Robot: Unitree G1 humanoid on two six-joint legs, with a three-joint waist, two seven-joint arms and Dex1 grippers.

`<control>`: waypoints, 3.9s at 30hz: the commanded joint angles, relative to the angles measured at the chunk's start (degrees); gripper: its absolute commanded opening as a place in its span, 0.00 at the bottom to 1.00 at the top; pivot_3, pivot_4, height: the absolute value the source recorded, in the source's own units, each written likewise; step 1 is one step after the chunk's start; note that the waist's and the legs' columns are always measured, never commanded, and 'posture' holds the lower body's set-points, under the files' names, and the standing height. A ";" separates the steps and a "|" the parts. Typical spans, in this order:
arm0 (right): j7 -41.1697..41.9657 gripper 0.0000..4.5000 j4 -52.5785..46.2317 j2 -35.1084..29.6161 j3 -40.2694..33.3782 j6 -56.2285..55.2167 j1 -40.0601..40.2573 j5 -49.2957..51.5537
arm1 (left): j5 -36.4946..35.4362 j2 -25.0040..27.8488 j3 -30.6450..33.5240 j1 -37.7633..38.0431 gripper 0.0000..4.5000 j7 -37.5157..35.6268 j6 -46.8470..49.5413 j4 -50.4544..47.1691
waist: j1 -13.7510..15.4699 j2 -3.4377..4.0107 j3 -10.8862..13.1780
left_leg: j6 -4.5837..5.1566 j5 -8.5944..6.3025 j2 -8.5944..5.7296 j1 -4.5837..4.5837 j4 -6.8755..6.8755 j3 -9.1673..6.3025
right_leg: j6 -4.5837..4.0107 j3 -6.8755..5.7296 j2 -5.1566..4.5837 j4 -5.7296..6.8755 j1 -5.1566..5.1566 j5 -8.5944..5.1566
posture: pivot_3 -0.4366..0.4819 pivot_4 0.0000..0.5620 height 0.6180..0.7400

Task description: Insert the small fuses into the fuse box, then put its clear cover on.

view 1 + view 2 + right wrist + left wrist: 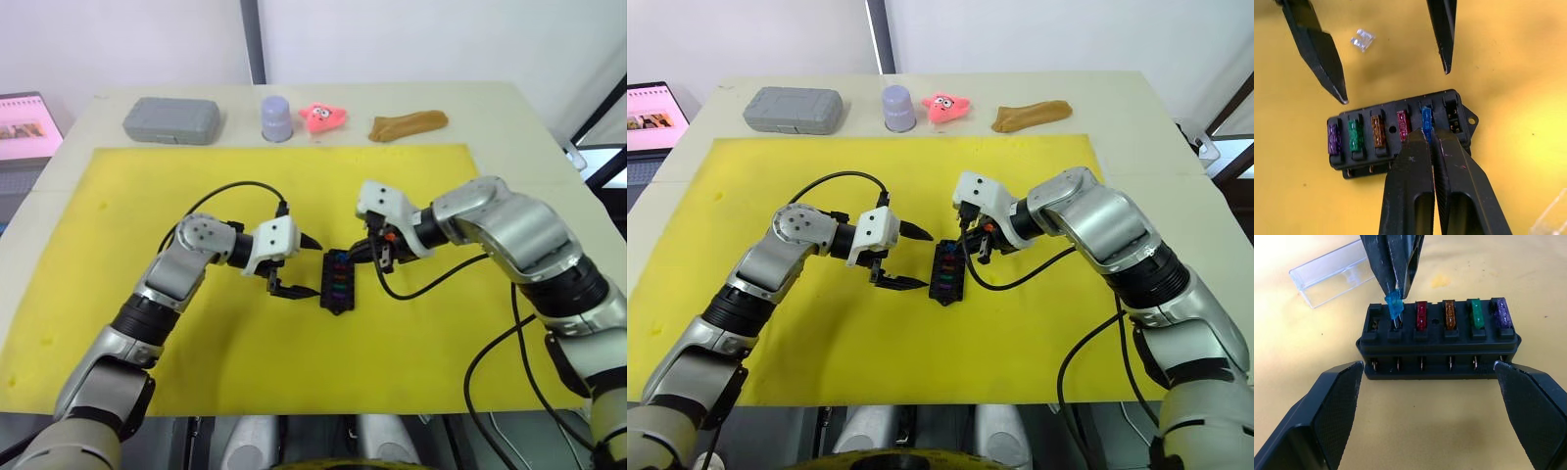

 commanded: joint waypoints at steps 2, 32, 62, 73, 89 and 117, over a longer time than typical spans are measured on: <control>0.32 0.00 -2.12 -0.36 0.79 -0.49 -3.52 -1.44 | -0.32 0.10 1.20 -0.45 1.00 -0.03 -0.83 -1.14 | -0.01 0.00 0.00 | 0.00 0.00 0.00 0.00 0.00 0.00 | 0.00 0.00 0.00 0.00 0.00 0.00 | 0.48 0.27 1.00; 5.57 0.00 -4.22 -0.98 12.49 0.86 -13.19 -9.98 | -0.35 0.18 1.12 -0.41 1.00 -0.10 -0.62 -1.45 | -0.02 0.01 0.00 | 0.00 0.00 -0.01 -0.01 0.00 0.00 | 0.00 0.00 -0.01 0.01 -0.03 0.00 | 0.48 0.27 1.00; 5.37 0.00 -0.52 1.44 15.98 2.75 -13.76 -13.15 | -0.47 -0.31 0.89 0.12 1.00 0.35 -0.33 -2.37 | -0.06 0.01 0.00 | -0.01 0.00 -0.01 0.00 0.00 0.00 | 0.00 -0.01 -0.01 0.04 -0.03 0.00 | 0.48 0.27 1.00; 5.31 0.00 -0.33 2.74 15.95 6.70 -16.39 -11.96 | -0.37 -0.61 0.69 0.43 1.00 0.36 -0.36 -2.63 | -0.07 0.01 0.00 | -0.01 0.00 -0.01 0.00 0.00 0.00 | 0.00 -0.01 -0.01 0.04 -0.03 0.00 | 0.48 0.27 1.00; 5.49 0.00 -1.21 1.46 19.42 5.45 -17.51 -13.20 | -0.35 -0.68 0.72 0.62 1.00 0.53 -0.26 -2.85 | -0.08 0.01 0.00 | -0.01 0.00 -0.02 -0.01 0.00 0.00 | 0.00 -0.01 -0.02 0.04 -0.04 0.00 | 0.48 0.27 1.00; 7.17 0.00 -0.37 2.93 22.21 7.04 -18.11 -13.34 | -0.14 -1.27 0.58 0.43 1.00 0.84 -0.38 -2.82 | -0.07 0.01 0.00 | -0.01 0.00 -0.02 0.00 0.00 0.00 | 0.00 -0.01 -0.02 0.04 -0.03 0.00 | 0.48 0.27 1.00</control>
